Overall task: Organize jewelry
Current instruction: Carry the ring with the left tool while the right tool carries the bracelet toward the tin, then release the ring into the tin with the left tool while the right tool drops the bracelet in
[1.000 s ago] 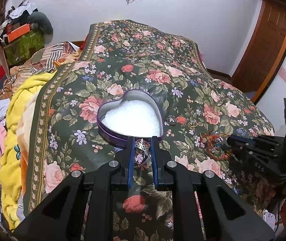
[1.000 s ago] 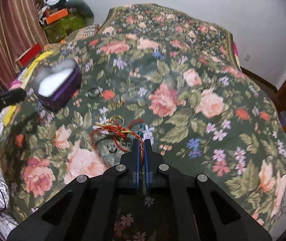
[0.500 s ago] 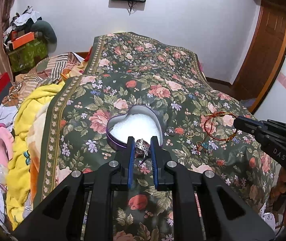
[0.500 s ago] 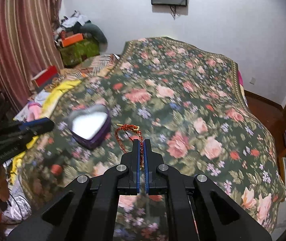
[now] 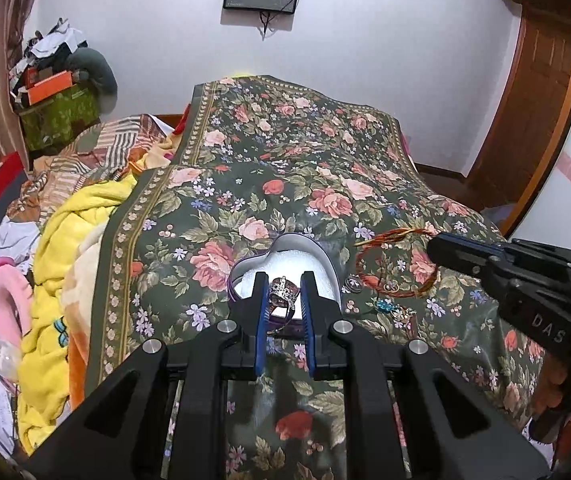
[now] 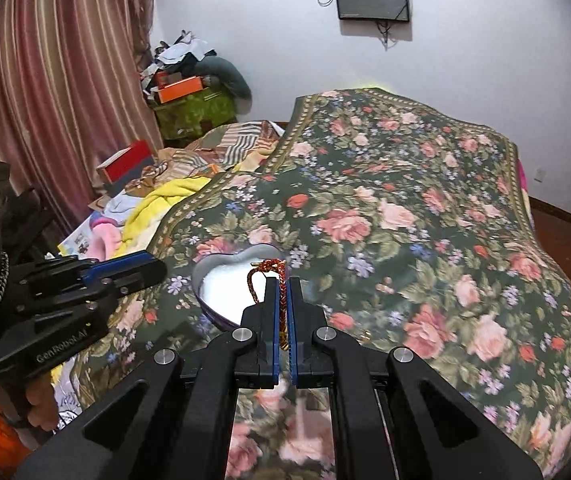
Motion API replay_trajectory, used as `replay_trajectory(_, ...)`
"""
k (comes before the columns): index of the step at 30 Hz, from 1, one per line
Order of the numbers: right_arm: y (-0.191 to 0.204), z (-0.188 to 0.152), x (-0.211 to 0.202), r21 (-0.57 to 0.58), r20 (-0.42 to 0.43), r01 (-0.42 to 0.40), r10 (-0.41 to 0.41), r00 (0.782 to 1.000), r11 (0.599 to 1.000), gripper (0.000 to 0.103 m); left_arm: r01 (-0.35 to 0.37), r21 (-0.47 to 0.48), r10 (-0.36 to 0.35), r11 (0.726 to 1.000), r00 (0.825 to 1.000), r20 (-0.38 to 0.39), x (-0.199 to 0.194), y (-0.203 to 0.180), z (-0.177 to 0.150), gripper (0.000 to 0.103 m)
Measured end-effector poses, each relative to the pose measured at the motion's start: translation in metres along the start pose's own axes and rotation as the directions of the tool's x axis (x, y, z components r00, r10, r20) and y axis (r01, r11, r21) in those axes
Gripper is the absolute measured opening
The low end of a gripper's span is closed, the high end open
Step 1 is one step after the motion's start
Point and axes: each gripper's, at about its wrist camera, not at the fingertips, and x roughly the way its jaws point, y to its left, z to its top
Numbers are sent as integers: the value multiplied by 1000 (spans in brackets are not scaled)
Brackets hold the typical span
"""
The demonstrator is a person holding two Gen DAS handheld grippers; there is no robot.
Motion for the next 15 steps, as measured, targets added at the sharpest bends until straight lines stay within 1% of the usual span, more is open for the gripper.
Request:
replay_trajectory(7,4,9,26,15,-27,-44,45,999,999,3,29,-17,-30,999,998,-52,30,8,3,14)
replay_trajectory(15,9,18,51,14,-49,-75,76,996,997,3,27,-5,-27,1000,997,-74,54,11,10,14)
